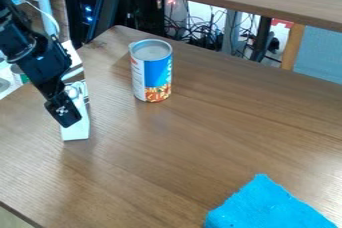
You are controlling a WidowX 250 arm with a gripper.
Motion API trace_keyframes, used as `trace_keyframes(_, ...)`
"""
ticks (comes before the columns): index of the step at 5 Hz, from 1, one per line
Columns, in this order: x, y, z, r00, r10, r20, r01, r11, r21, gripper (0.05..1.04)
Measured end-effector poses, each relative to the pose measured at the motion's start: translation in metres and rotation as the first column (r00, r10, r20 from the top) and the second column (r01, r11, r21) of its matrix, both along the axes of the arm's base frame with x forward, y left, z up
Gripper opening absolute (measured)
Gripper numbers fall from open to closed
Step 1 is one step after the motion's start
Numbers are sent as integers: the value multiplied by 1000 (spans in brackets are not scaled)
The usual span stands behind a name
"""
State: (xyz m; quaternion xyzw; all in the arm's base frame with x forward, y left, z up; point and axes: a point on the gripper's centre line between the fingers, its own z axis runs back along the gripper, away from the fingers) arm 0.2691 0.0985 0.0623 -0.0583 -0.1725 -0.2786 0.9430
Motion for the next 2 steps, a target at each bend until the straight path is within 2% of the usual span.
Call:
trace_keyframes(1,-2,-1,-6,1000,0,-19,-1,1000,-10,698)
trace_keyframes(2,-3,-2,-6,1000,-6,-23,6,1000,-7,642)
